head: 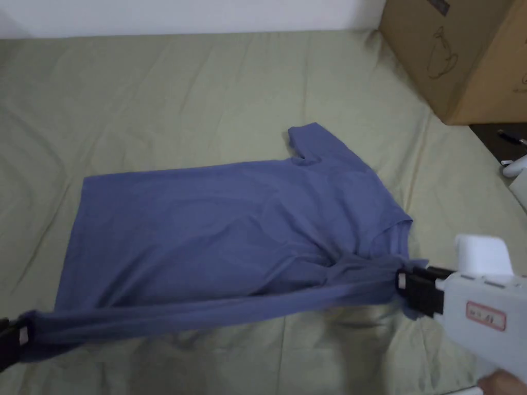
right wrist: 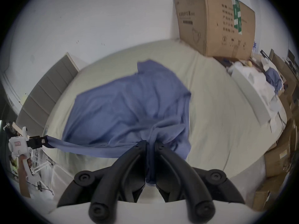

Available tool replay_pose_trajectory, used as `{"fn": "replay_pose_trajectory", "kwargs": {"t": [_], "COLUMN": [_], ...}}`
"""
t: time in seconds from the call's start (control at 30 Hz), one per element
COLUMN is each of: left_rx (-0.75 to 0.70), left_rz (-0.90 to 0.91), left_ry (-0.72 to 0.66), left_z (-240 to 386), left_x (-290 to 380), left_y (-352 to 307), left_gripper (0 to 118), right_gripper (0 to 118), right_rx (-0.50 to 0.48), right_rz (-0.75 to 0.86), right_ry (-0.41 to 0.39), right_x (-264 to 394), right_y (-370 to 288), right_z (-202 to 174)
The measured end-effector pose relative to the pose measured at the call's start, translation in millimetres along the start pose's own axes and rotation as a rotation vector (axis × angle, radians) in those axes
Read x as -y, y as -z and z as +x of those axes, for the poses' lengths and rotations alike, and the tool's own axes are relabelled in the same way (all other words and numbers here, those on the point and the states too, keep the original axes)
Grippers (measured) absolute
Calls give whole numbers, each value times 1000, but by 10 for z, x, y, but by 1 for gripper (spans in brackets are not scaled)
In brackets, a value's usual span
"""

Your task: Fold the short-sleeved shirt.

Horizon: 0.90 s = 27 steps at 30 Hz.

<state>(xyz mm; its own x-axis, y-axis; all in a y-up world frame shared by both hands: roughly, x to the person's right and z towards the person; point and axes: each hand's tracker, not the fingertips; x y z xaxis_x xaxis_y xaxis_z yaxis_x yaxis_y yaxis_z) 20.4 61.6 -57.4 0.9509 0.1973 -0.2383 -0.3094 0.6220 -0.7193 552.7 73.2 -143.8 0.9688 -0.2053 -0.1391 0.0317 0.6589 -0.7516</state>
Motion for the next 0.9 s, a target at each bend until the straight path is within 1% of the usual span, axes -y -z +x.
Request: {"fn": "replay_pose_trajectory", "kwargs": {"t": [0.1, 0.17, 0.23, 0.27, 0.3, 0.33, 0.37, 0.4, 0.43, 0.5, 0.57, 0.6, 0.63, 0.67, 0.7, 0.73, 0.77, 0.8, 0.83, 0.9], "left_rx": [-7, 0, -13, -61, -96, -117, -152, -140, -126, -51, -1, -4, -17, -22, -15, -7, -4, 1, 7, -2], "left_rz": [16, -5, -64, -95, -122, -140, -163, -153, -138, -52, -47, -66, -75, -80, -83, -77, -72, -72, -76, -108], "left_ry": [19, 35, 69, 93, 118, 130, 129, 129, 115, 34, -38, -59, -53, -47, -39, -34, -44, -76, -106, -104], "left_z": [62, 99, 141, 176, 216, 234, 247, 250, 242, 190, 128, 113, 63, 54, 42, 36, -4, -30, -52, -116], "left_x": [-352, -522, -597, -612, -619, -622, -594, -583, -573, -534, -495, -455, -397, -325, -209, -126, -6, 79, 164, 274], "left_y": [249, 547, 909, 1077, 1221, 1308, 1378, 1393, 1353, 1130, 965, 885, 794, 701, 596, 517, 442, 418, 403, 406], "left_gripper": [2, 2, 3, 5, 12, 35, 63, 88, 107, 109, 109, 109, 108, 104, 91, 55, 22, 3, 3, 0], "right_gripper": [10, 10, 10, 10, 12, 28, 52, 80, 96, 95, 95, 94, 86, 69, 46, 16, 6, 4, 0, 0], "right_rx": [25, 36, 52, 71, 105, 127, 144, 155, 151, 102, 103, 101, 91, 62, 49, 53, 55, 54, 50, 36], "right_rz": [7, -38, -78, -116, -144, -154, -147, -143, -144, -106, -81, -72, -62, -40, -24, -25, -26, -21, -26, -44], "right_ry": [-11, 18, 47, 56, 38, 3, -44, -72, -59, -37, -20, -17, -14, -13, -5, -2, 2, 20, 42, 49], "right_x": [-284, -377, -403, -403, -400, -387, -364, -347, -332, -295, -251, -221, -183, -121, -49, 3, 93, 171, 241, 347], "right_y": [299, 626, 970, 1123, 1260, 1335, 1387, 1404, 1359, 1175, 1002, 865, 760, 638, 518, 430, 354, 305, 259, 231], "right_z": [55, 132, 191, 211, 211, 205, 199, 197, 197, 225, 241, 244, 249, 250, 244, 220, 201, 198, 199, 180]}}
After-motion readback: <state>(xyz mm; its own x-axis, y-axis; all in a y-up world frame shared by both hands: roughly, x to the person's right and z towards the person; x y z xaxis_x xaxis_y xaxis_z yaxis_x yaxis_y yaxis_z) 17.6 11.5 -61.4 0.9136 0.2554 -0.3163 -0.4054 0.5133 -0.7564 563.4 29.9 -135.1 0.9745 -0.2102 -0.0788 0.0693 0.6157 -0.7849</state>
